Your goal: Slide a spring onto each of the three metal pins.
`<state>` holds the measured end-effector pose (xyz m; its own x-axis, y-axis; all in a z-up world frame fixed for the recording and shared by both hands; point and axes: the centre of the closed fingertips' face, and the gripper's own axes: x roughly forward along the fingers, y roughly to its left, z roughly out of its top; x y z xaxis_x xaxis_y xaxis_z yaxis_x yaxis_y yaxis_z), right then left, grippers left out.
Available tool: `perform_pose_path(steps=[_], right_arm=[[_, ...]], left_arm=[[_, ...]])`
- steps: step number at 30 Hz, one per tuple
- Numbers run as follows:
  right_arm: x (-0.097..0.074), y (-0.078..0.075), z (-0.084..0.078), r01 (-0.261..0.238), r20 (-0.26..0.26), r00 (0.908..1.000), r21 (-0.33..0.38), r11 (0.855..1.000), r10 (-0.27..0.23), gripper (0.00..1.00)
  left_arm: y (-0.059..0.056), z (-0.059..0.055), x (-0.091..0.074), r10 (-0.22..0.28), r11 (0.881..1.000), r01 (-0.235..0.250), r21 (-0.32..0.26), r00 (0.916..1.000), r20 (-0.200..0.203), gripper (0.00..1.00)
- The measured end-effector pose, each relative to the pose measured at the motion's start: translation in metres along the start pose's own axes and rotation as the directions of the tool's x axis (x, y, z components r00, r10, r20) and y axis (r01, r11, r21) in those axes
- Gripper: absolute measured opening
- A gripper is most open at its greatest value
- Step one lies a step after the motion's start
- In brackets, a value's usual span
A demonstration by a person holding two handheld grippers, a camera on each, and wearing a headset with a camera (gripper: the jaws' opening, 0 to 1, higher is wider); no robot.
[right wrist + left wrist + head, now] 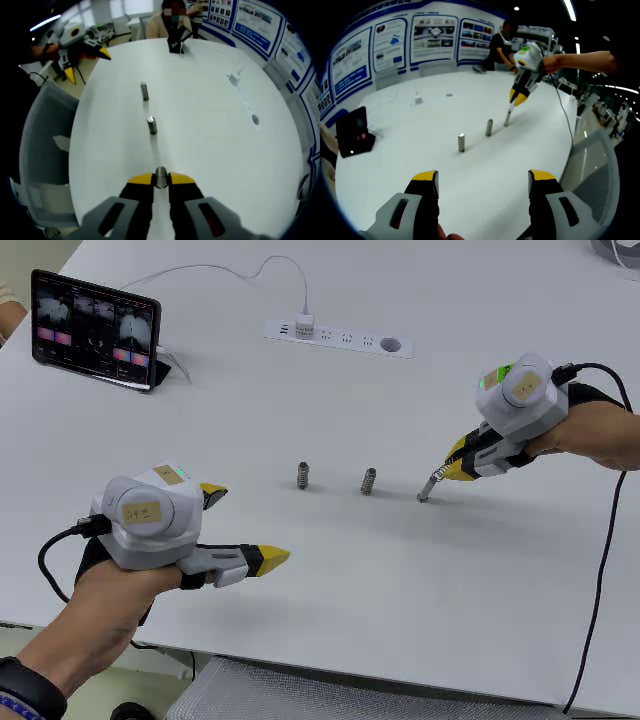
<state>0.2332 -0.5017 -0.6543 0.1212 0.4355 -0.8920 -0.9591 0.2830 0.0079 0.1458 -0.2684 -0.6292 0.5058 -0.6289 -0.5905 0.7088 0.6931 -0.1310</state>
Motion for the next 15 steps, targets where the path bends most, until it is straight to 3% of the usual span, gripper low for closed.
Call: perform_pose_path(steps=[15], right_arm=[[0.011,0.001,0.001,-0.022,-0.027,0.9994,-0.02,1.0,0.022,0.13]], left_arm=[[0.003,-0.004,-0.004,0.009,1.0,-0.009,-0.012,0.9999,-0.01,0.73]])
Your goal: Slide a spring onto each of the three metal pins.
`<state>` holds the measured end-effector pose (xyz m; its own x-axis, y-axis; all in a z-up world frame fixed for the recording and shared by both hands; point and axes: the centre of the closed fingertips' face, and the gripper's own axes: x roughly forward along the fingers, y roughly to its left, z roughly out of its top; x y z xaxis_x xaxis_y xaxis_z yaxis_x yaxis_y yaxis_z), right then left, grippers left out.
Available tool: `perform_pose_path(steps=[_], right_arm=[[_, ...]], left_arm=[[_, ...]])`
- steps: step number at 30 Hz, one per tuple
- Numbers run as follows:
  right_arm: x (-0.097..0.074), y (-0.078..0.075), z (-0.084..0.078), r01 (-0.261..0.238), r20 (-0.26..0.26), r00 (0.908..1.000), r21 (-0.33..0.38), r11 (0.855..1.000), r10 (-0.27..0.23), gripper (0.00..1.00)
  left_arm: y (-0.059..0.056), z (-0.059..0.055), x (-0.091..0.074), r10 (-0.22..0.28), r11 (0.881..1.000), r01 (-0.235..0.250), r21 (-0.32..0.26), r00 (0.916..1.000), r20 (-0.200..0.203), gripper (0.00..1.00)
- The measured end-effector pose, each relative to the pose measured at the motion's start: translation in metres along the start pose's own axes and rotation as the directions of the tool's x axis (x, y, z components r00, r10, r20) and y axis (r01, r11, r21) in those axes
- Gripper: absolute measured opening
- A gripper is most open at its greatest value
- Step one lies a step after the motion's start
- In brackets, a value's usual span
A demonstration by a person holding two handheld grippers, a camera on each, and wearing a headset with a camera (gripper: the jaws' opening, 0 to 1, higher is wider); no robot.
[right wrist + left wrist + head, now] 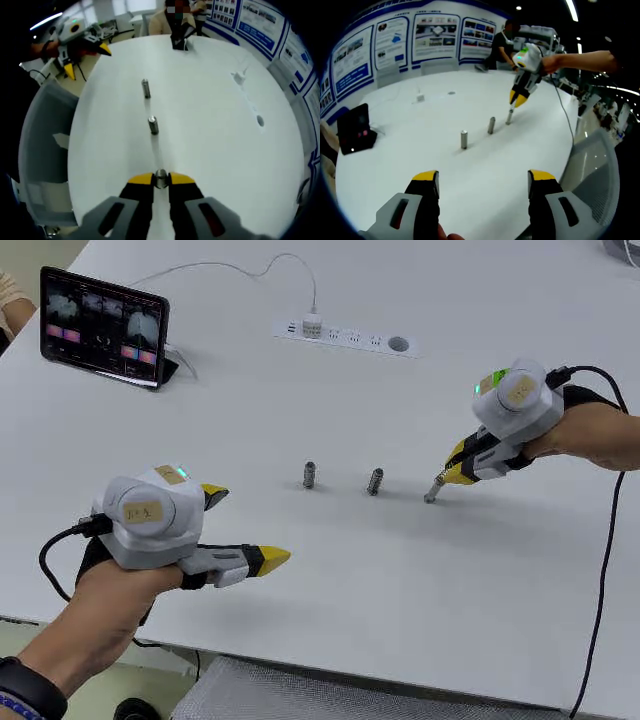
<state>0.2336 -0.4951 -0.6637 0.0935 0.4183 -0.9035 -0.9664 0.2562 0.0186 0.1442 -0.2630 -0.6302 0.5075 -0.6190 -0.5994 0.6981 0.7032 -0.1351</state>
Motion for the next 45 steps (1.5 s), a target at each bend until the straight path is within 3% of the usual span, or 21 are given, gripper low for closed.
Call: perform_pose_path(steps=[27,40,45], right_arm=[[0.036,0.003,-0.014,-0.028,-0.073,0.997,-0.041,0.999,0.025,0.13],[0.047,0.005,-0.017,-0.03,-0.077,0.9966,-0.026,0.999,0.028,0.13],[0.05,0.007,-0.02,-0.03,-0.086,0.9959,-0.023,0.999,0.028,0.19]], left_arm=[[0.006,-0.005,-0.007,0.014,1.0,-0.014,-0.006,0.9999,-0.004,0.73],[0.008,-0.003,-0.009,0.019,1.0,-0.019,-0.007,0.9998,0.001,0.73],[0.01,-0.001,-0.01,0.023,1.0,-0.022,-0.012,0.9997,0.005,0.74]])
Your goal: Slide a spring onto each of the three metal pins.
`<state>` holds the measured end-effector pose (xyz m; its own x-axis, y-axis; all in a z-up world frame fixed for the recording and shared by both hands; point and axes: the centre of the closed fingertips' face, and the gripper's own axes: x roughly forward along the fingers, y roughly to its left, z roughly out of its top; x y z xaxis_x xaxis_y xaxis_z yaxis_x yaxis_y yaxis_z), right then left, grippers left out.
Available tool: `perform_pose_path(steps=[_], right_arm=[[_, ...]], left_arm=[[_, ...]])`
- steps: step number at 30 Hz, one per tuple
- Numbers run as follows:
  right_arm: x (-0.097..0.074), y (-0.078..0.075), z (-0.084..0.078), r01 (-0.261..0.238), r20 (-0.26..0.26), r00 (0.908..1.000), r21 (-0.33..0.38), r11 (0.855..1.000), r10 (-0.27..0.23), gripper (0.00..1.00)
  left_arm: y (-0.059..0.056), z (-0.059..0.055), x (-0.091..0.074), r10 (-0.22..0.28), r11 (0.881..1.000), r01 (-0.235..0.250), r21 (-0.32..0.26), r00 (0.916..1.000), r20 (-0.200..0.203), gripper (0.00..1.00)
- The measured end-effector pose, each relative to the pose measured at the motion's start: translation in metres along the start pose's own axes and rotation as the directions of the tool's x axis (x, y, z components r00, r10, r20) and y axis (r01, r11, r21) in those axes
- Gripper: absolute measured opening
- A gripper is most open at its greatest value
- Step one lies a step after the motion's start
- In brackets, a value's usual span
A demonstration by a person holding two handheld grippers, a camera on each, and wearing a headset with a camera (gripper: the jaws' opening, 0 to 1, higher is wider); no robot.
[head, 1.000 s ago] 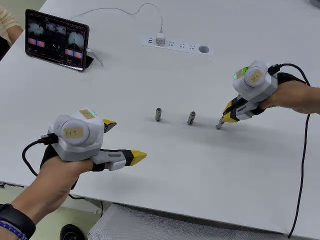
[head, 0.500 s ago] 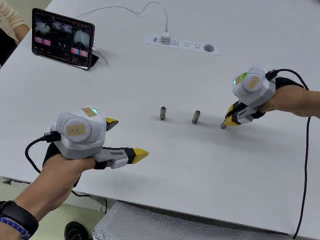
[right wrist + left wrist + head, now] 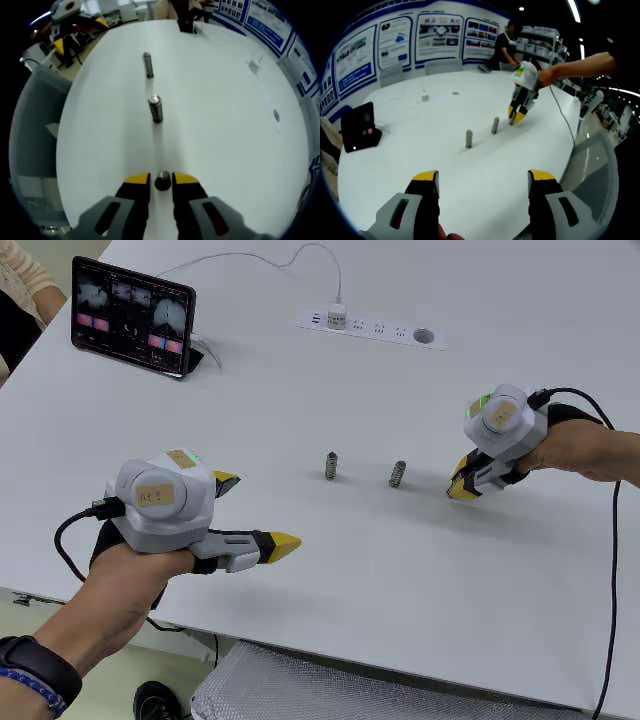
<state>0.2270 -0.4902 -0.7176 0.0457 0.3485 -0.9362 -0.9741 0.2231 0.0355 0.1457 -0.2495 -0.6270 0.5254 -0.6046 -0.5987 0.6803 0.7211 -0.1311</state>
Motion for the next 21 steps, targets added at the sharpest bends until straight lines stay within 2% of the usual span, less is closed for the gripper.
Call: perform_pose_path(steps=[4,10,14,21], right_arm=[[-0.002,-0.001,0.0,0.014,0.015,0.9998,0.023,1.0,-0.015,0.25],[-0.011,0.002,-0.003,0.038,0.065,0.9968,0.11,0.993,-0.046,0.34],[-0.015,0.005,-0.008,0.054,0.079,0.9947,0.144,0.988,-0.066,0.45],[-0.024,0.009,-0.014,0.08,0.137,0.9839,0.244,0.966,-0.115,0.54]], left_arm=[[0.002,0.003,0.001,-0.004,1.0,0.004,0.0,1.0,0.008,0.73],[0.002,0.007,0.004,-0.009,1.0,0.009,-0.001,0.9998,0.015,0.73],[0.001,0.011,0.006,-0.014,1.0,0.014,0.005,0.9997,0.018,0.74],[0.003,0.018,0.007,-0.022,1.0,0.022,0.013,0.9995,0.025,0.74]])
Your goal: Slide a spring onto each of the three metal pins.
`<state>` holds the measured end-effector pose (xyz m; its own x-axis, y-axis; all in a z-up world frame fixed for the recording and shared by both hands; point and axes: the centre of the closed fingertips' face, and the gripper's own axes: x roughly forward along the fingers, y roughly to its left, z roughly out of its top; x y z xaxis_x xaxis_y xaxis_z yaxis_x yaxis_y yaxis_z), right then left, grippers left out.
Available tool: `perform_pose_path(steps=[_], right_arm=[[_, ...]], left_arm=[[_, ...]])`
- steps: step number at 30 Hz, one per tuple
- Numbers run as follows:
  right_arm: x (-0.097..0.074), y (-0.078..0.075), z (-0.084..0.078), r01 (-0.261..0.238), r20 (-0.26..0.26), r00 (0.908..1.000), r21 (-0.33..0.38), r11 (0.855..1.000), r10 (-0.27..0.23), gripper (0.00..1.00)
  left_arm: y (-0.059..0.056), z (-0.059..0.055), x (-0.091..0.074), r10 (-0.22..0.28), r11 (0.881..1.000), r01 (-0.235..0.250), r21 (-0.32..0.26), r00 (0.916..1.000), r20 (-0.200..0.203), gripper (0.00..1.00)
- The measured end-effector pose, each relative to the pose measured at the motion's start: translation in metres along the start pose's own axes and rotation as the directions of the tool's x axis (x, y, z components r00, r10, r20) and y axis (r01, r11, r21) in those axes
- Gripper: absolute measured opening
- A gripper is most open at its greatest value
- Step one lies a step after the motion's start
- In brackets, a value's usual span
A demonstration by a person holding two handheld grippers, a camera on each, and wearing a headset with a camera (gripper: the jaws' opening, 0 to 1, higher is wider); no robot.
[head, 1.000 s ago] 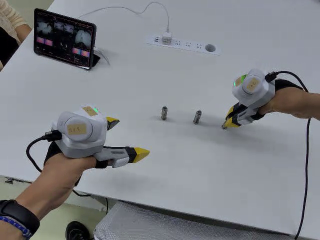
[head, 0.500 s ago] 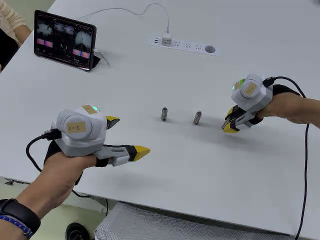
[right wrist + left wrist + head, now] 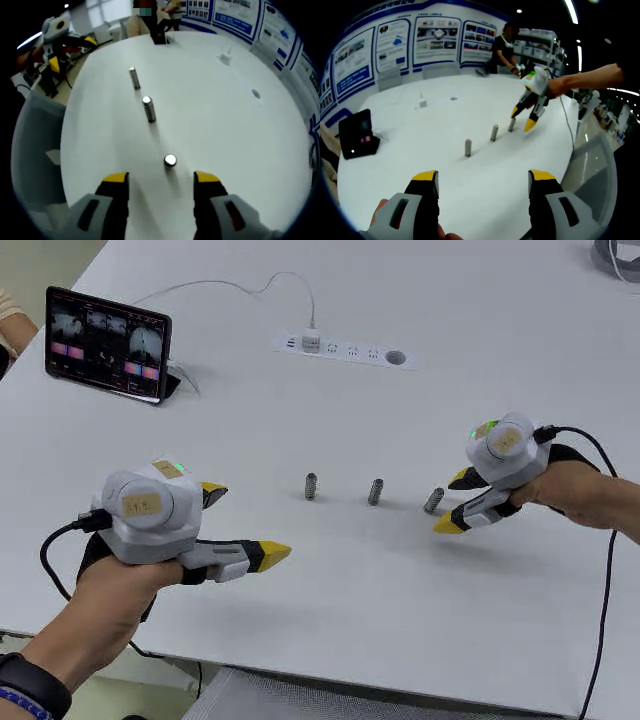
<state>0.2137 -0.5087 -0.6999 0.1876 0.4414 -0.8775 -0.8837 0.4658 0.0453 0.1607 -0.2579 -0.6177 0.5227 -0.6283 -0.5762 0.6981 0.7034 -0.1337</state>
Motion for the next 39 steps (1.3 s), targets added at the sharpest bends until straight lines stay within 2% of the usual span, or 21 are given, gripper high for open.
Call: perform_pose_path(steps=[6,10,20,23,26,28,34,37,39], right_arm=[[-0.009,0.002,-0.001,0.033,0.054,0.9979,0.065,0.997,-0.036,0.6],[-0.012,0.006,-0.002,0.043,0.085,0.9951,0.098,0.994,-0.051,0.6],[-0.016,0.007,-0.003,0.061,0.164,0.9821,0.186,0.981,-0.092,0.62],[-0.018,0.007,0.001,0.062,0.199,0.9742,0.22,0.974,-0.107,0.62],[-0.021,0.011,0.009,0.04,0.261,0.9588,0.266,0.963,-0.112,0.63],[-0.023,0.013,0.01,0.034,0.274,0.955,0.281,0.959,-0.114,0.65],[-0.03,0.018,0.012,0.046,0.322,0.9342,0.321,0.946,-0.154,0.68],[-0.035,0.02,0.01,0.064,0.327,0.9273,0.339,0.939,-0.181,0.68],[-0.041,0.023,0.011,0.066,0.346,0.9166,0.365,0.929,-0.201,0.7]], left_arm=[[0.001,0.003,0.001,0.0,1.0,0.0,0.009,1.0,-0.005,0.76],[0.003,0.004,0.002,0.005,1.0,-0.005,0.005,0.9999,-0.009,0.77],[-0.004,0.007,0.005,-0.019,1.0,0.02,0.015,0.9997,-0.012,0.75],[-0.005,0.004,0.006,-0.023,1.0,0.023,0.015,0.9994,-0.024,0.74],[-0.005,0.004,0.006,-0.025,1.0,0.025,0.013,0.9993,-0.028,0.76],[-0.005,0.004,0.006,-0.027,1.0,0.027,0.013,0.9992,-0.029,0.77],[-0.005,0.004,0.008,-0.033,0.999,0.033,0.015,0.9989,-0.035,0.79],[-0.006,0.006,0.008,-0.034,0.999,0.034,0.013,0.9989,-0.031,0.8],[-0.006,0.007,0.009,-0.036,0.999,0.037,0.009,0.9989,-0.029,0.8]])
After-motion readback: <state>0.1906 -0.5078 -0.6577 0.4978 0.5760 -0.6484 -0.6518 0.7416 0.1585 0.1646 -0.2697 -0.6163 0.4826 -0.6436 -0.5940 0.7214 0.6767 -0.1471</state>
